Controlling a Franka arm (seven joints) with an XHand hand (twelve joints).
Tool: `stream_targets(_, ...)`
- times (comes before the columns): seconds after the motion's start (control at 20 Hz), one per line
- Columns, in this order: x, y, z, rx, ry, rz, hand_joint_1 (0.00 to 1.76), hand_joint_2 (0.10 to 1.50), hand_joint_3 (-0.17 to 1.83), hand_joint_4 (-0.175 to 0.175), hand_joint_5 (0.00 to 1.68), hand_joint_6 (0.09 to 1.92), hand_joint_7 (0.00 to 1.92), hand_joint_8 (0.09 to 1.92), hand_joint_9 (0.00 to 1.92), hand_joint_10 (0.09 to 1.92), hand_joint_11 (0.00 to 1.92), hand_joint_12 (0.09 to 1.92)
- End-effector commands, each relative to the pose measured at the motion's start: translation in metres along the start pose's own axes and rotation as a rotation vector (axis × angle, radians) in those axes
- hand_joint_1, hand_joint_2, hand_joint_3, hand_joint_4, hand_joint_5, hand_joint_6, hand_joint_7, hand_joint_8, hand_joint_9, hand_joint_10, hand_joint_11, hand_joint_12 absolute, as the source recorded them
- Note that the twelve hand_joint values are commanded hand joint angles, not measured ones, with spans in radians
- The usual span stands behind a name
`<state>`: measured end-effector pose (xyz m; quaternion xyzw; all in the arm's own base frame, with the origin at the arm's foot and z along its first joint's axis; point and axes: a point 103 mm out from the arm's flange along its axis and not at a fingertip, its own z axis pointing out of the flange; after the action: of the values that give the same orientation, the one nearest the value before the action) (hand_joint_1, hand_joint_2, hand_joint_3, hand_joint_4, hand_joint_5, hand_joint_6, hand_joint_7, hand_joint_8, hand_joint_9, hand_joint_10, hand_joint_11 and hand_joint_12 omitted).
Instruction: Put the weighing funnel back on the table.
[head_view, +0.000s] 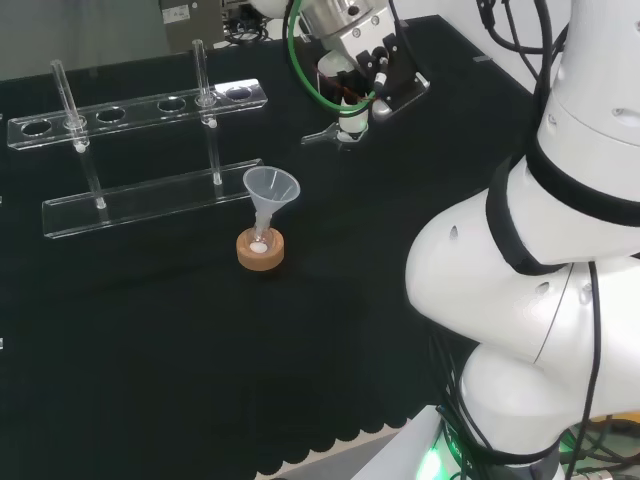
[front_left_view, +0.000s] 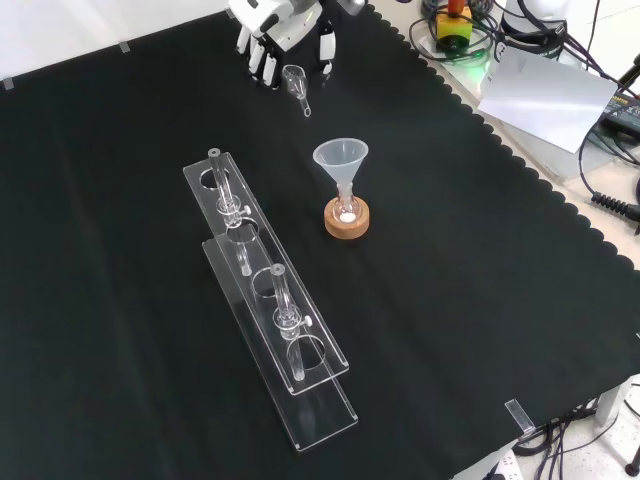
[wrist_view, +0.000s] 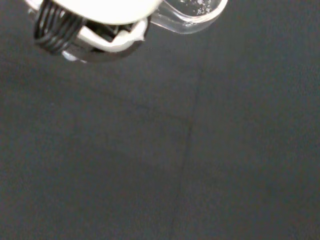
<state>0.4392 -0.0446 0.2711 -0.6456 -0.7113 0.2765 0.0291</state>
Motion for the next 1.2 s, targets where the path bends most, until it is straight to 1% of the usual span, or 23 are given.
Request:
stream_targets(0.05,-0.003,0.017,0.020,-0.011,0.055,-0.024,1.07,0.65,0.87,0.175,1.08,1.11,0.72,0.64,1.02,0.41,0.72,1.21)
stream_targets(0.2,0.002,0.025,0.026,-0.007,0.058,-0.023,1.07,0.65,0.87,0.175,1.08,1.11,0.72,0.64,1.02,0.41,0.72,1.21)
stream_targets(0.5,-0.005,0.046,0.044,0.004,0.090,-0.031,1.07,0.65,0.87,0.175,1.08,1.11,0.72,0.64,1.02,0.41,0.72,1.21)
stream_targets(0.65,-0.005,0.057,0.053,0.014,0.092,-0.029,1.07,0.65,0.87,0.175,1.08,1.11,0.72,0.65,1.02,0.41,0.72,1.21)
stream_targets(1.2,0.003,0.093,0.070,0.019,0.111,-0.048,1.07,0.65,0.87,0.175,1.07,1.11,0.73,0.65,1.03,0.41,0.72,1.21)
